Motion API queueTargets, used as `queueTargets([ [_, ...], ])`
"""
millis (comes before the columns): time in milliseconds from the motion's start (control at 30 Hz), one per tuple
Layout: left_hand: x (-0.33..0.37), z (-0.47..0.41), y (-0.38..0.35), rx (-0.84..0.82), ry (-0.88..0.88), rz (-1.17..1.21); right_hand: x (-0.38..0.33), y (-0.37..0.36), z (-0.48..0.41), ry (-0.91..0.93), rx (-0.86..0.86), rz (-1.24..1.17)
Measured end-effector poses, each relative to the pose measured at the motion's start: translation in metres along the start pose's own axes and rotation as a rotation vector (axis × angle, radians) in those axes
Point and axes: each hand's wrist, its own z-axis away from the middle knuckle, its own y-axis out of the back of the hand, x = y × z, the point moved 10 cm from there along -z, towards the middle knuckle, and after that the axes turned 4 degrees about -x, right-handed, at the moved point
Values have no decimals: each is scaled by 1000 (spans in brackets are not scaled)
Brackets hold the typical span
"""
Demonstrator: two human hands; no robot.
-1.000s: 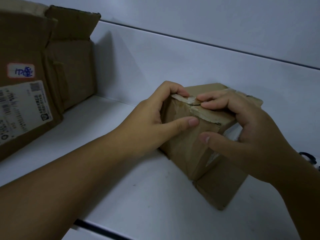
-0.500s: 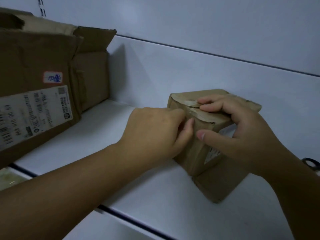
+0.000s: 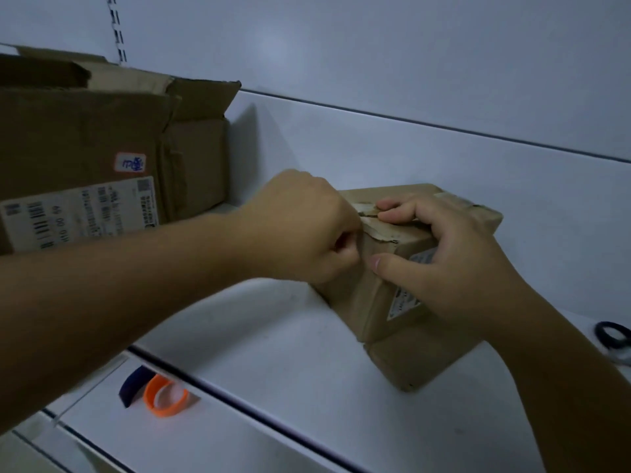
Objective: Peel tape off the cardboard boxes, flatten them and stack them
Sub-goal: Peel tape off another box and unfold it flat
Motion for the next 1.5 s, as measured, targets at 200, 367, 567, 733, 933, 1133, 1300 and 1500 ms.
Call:
queueTargets([
  [200, -56, 18, 17, 68, 251, 254, 7, 6, 4, 0, -8, -50],
  [367, -23, 33, -32, -24, 274, 543, 4, 5, 3, 14, 0, -42],
  [567, -13, 24, -37, 84, 248, 425, 2, 7, 4, 44, 30, -64],
  [733, 3, 27, -24, 82, 110, 288, 4, 6, 5, 41, 22, -67],
  [933, -10, 14, -4, -174, 71, 143, 6, 7, 4, -2, 4, -61],
  [1133, -26, -2, 3, -518, 216, 314, 6, 4, 6, -40, -26, -22],
  [1300, -25, -29, 15, -604, 232, 568, 1, 8, 7, -68, -36, -53],
  [1500, -8, -49, 16, -443, 199, 588, -20, 22, 5, -72, 123, 55],
])
